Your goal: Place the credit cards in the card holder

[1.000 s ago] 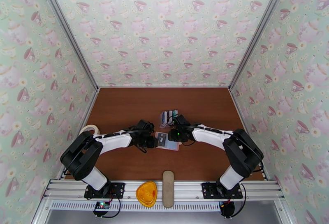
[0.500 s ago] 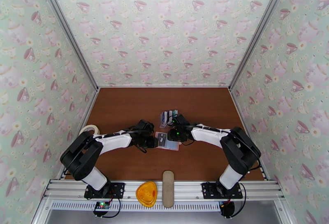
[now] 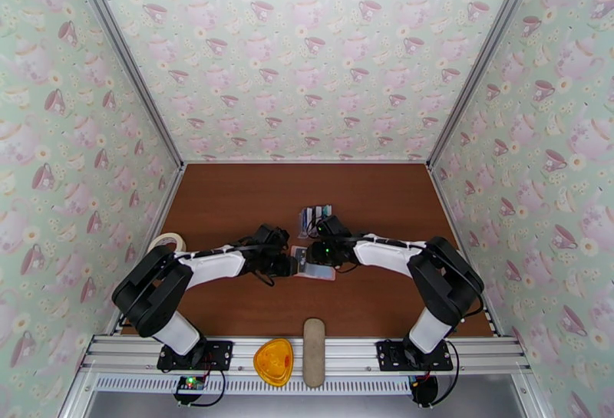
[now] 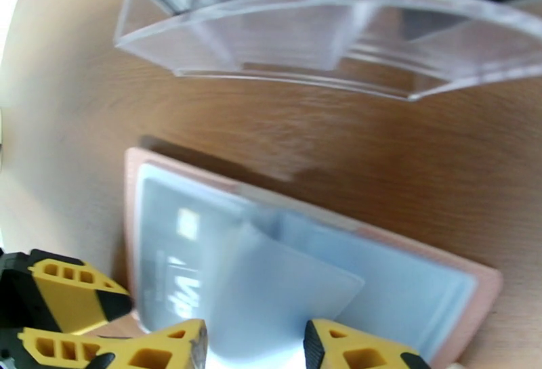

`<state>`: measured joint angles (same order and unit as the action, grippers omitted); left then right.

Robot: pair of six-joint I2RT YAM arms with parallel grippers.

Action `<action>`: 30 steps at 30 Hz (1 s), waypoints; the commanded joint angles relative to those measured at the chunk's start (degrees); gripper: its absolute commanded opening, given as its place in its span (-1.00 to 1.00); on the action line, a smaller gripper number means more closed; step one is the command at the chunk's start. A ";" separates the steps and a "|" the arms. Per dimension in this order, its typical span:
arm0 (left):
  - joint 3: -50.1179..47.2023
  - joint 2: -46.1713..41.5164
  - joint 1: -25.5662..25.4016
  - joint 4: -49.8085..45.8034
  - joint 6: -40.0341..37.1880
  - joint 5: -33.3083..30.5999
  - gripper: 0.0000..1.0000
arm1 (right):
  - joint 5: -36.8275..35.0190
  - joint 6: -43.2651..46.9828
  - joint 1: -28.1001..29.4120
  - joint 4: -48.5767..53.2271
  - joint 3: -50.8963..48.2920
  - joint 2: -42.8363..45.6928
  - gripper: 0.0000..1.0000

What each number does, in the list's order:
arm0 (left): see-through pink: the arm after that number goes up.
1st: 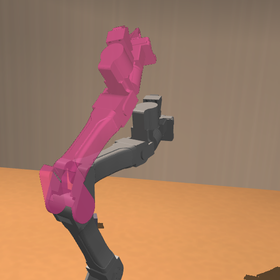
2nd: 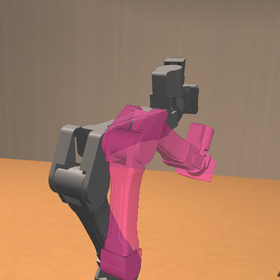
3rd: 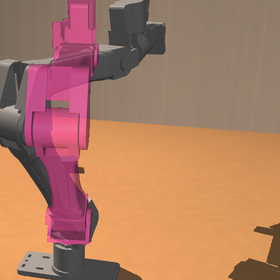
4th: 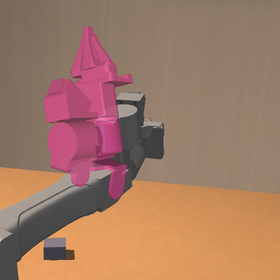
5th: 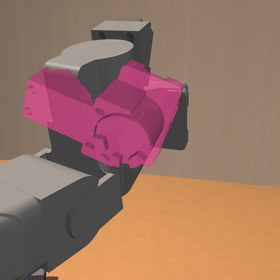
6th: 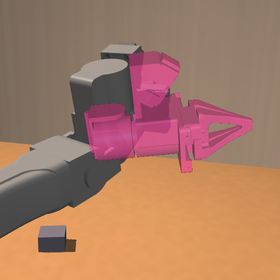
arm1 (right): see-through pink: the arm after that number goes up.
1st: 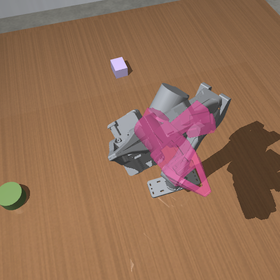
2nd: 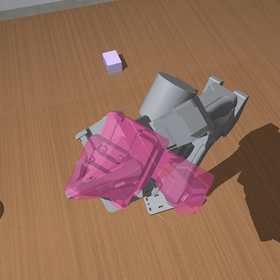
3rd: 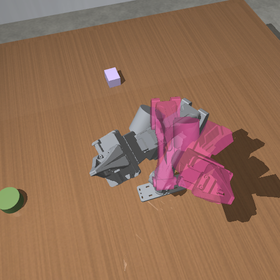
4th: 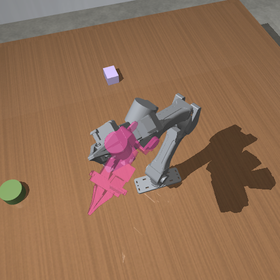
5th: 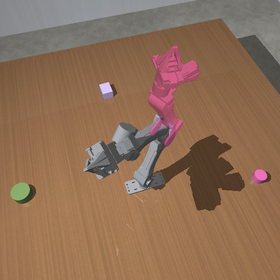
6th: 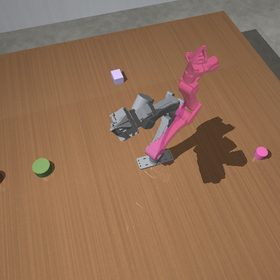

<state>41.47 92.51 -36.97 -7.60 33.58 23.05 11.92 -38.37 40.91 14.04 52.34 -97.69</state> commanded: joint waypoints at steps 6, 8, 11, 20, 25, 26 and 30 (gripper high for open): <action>-1.62 -0.73 0.02 1.28 0.69 2.52 -0.11 | 5.05 -4.37 1.15 -5.27 -1.17 -1.81 -0.19; -1.74 -0.56 0.13 1.40 0.69 2.82 -0.10 | 6.07 -5.27 1.31 -6.95 -1.45 -1.81 -0.21; -1.97 -0.65 0.38 2.12 0.86 3.56 -0.05 | 6.96 -6.57 1.45 -8.82 -1.85 -1.47 -0.22; -1.27 -0.30 0.82 0.84 0.66 2.67 -0.04 | 8.87 -8.86 1.63 -12.64 -2.48 -2.25 -0.24; -1.22 0.82 0.81 -0.84 -0.09 0.51 -0.08 | 10.72 -10.41 1.63 -16.09 -3.36 -2.11 -0.24; -1.07 1.19 0.77 -1.45 -0.26 -0.18 -0.09 | 11.08 -10.62 1.62 -16.51 -3.23 -2.00 -0.24; -0.88 2.28 0.83 -2.68 -0.62 -1.69 -0.16 | 11.45 -10.54 1.54 -16.44 -2.71 -0.37 -0.24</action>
<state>40.53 92.62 -36.38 -6.81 33.93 24.43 21.41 -48.01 42.04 -0.73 49.78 -99.29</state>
